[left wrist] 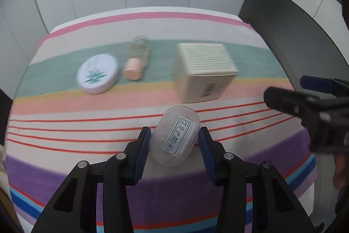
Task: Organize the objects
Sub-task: 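Grasp the small clear case with the left tool while the right tool grasps the beige cube box, then carry the clear case and beige cube box with both tools over the cardboard box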
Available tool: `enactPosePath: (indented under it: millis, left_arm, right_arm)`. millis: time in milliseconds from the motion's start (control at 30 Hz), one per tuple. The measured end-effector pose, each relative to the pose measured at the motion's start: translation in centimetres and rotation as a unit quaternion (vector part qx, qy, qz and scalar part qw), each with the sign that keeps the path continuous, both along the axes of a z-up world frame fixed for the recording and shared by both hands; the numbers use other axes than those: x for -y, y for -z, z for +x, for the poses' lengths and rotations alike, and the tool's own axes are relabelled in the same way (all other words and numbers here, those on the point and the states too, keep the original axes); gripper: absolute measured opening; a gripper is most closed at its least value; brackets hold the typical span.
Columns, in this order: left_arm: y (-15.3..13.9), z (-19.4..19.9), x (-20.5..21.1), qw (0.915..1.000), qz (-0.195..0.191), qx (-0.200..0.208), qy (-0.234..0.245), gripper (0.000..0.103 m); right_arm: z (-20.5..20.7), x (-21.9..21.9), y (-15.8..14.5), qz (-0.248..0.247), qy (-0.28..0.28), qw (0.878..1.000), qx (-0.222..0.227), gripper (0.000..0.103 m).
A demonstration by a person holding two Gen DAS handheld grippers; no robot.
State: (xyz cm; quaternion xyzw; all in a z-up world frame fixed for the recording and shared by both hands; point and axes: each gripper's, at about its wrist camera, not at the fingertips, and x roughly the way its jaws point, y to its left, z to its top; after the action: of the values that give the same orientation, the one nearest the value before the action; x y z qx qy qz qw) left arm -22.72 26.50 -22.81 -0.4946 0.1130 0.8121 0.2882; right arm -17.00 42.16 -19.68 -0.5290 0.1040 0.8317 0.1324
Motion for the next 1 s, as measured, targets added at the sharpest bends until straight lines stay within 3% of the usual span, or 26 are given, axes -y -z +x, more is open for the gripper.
enactPosePath:
  millis: [367, 533, 833, 1000]
  left_arm:
    - [-1.5, -2.6, 6.4, 0.9983, -0.014, 0.001, -0.057, 0.045]
    - [-2.1, -2.8, 7.3, 0.9973, -0.012, -0.002, -0.073, 0.045]
    - [-6.1, -1.4, 6.5, 0.998, -0.002, -0.025, -0.058, 0.045]
    - [-9.6, 0.8, 5.8, 0.9982, 0.004, -0.04, -0.044, 0.045]
  right_arm:
    - [-6.5, 5.5, 1.9, -0.013, -0.035, 0.999, -0.006, 0.1]
    - [-8.1, 5.9, 3.1, -0.028, -0.048, 0.998, 0.013, 0.058]
    - [-4.4, 5.5, -0.4, -0.027, -0.035, 0.999, -0.007, 0.055]
    - [-1.0, 5.7, -3.9, -0.028, -0.037, 0.999, -0.024, 0.055]
